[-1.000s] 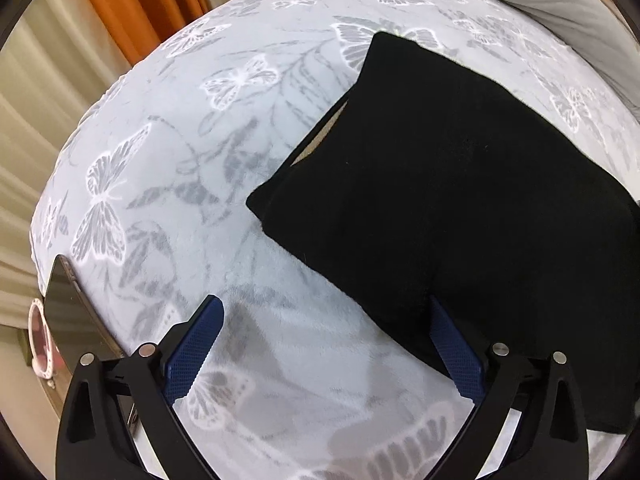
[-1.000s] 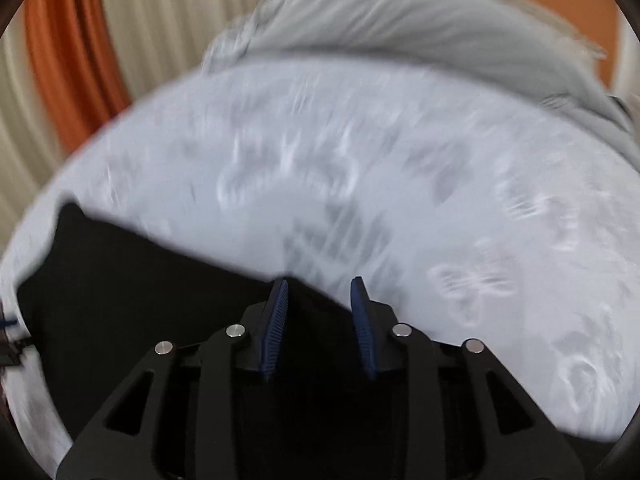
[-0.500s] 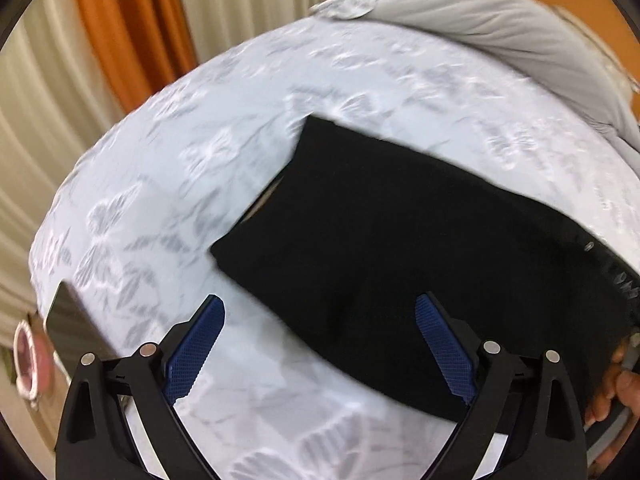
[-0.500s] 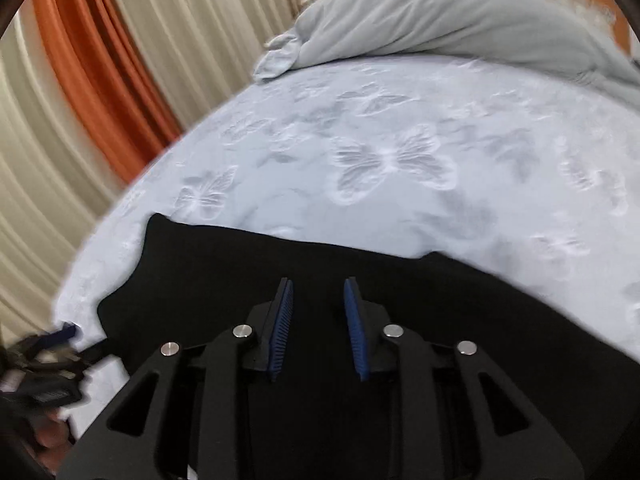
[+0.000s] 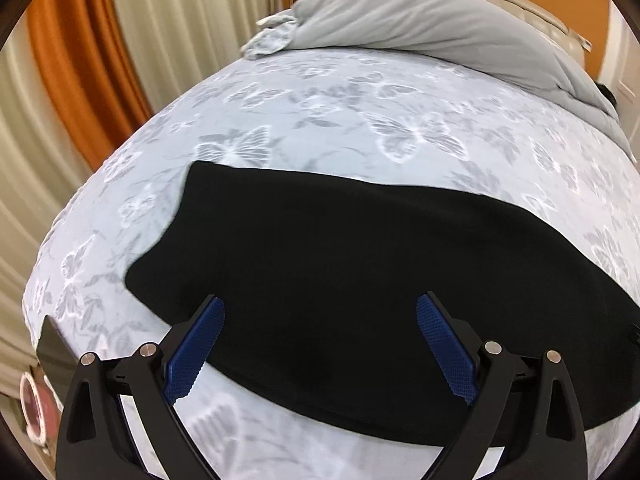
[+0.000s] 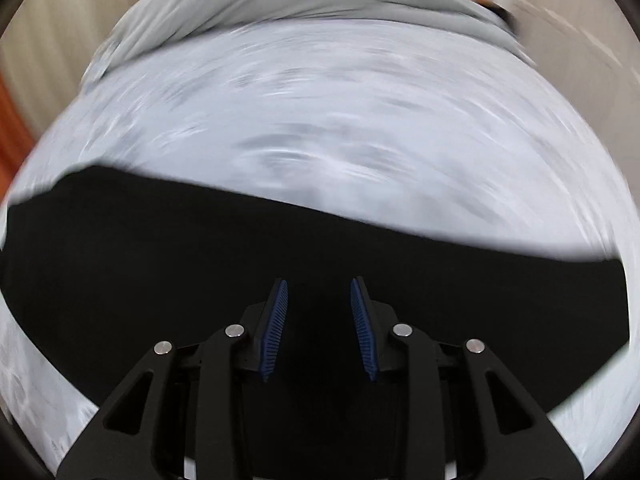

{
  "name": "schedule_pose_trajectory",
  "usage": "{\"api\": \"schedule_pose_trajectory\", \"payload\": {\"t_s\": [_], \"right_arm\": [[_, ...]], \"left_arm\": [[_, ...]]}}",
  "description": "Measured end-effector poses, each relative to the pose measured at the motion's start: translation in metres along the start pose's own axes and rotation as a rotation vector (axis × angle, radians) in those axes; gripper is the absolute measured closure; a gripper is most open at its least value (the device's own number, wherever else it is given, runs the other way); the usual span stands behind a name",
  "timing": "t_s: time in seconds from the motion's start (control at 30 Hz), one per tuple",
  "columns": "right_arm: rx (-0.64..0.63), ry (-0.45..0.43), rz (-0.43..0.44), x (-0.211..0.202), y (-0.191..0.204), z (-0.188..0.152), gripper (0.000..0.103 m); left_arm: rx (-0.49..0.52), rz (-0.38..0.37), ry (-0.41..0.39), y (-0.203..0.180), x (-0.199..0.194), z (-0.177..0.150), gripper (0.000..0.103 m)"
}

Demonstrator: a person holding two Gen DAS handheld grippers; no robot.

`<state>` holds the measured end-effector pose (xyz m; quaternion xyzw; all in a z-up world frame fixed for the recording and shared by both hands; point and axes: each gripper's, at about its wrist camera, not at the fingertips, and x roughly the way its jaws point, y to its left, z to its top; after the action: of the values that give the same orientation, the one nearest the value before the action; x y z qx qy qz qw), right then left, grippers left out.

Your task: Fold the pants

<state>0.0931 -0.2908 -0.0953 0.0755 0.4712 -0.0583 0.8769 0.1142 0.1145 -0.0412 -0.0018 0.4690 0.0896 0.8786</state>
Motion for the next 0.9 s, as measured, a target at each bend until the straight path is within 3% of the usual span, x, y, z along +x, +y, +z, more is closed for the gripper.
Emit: {"api": "schedule_pose_trajectory", "payload": {"t_s": [0.1,0.17,0.27,0.3,0.37,0.5,0.57,0.77,0.87,0.9], "right_arm": [[0.198,0.013,-0.040,-0.021,-0.078,-0.021,0.069],[0.299,-0.027,-0.041,-0.039,-0.117,-0.025,0.069],[0.389,-0.127,-0.088,-0.077,-0.168,-0.034,0.055],[0.398,-0.144,-0.104,-0.084,-0.176,-0.037,0.047],[0.411,-0.170,-0.148,-0.098,-0.202,-0.047,0.043],[0.476,-0.125,-0.187,-0.089,-0.250,-0.065,0.043],[0.508,-0.113,-0.173,-0.084,-0.272,-0.072,0.043],[0.548,-0.145,-0.081,-0.066,-0.290,-0.068,0.043],[0.473,-0.107,-0.094,-0.051,-0.275,-0.053,0.086],[0.447,-0.104,-0.089,-0.051,-0.267,-0.049,0.088]], "left_arm": [[0.035,0.007,-0.002,-0.021,0.000,-0.005,0.008],[0.070,0.023,-0.007,-0.037,0.002,-0.008,0.008],[0.099,0.044,-0.023,-0.056,0.003,-0.011,0.008],[0.099,0.048,-0.028,-0.061,0.003,-0.012,0.008],[0.095,0.042,-0.035,-0.070,0.004,-0.014,0.008],[0.093,0.008,-0.017,-0.083,0.006,-0.021,0.008],[0.096,-0.010,-0.008,-0.089,0.007,-0.024,0.008],[0.124,-0.014,-0.025,-0.101,0.005,-0.028,0.008],[0.133,-0.002,-0.016,-0.103,0.009,-0.029,0.008],[0.130,-0.006,-0.002,-0.102,0.012,-0.028,0.008]]}}
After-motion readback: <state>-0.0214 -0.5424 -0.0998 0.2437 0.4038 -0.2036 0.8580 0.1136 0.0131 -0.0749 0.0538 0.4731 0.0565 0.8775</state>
